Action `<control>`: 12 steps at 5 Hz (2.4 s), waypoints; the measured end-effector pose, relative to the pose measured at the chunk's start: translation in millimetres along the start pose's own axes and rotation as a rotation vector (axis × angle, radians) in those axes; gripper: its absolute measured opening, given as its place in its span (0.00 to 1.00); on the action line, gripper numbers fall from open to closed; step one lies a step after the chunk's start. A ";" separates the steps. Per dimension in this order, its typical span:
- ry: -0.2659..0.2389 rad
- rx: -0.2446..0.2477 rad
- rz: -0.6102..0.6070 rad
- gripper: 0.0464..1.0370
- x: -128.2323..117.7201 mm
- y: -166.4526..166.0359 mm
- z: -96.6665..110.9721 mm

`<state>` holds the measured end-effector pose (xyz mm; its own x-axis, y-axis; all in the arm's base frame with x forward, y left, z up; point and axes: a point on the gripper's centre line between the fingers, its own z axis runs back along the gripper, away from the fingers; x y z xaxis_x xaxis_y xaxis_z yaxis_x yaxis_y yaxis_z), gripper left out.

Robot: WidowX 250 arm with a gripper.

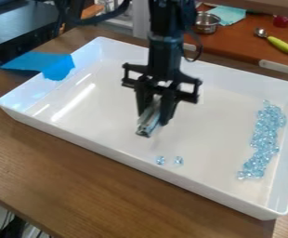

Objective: Sweep into pile

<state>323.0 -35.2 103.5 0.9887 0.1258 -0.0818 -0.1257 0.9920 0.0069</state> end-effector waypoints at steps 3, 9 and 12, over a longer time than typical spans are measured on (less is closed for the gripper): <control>0.032 0.057 -0.019 0.34 -25.5 -14.2 -23.4; 0.027 0.026 0.020 0.34 8.2 -124.0 -20.1; -0.027 0.000 0.120 0.34 22.4 4.2 17.4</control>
<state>346.0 -28.1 119.0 0.9684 0.2437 -0.0533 -0.2432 0.9699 0.0148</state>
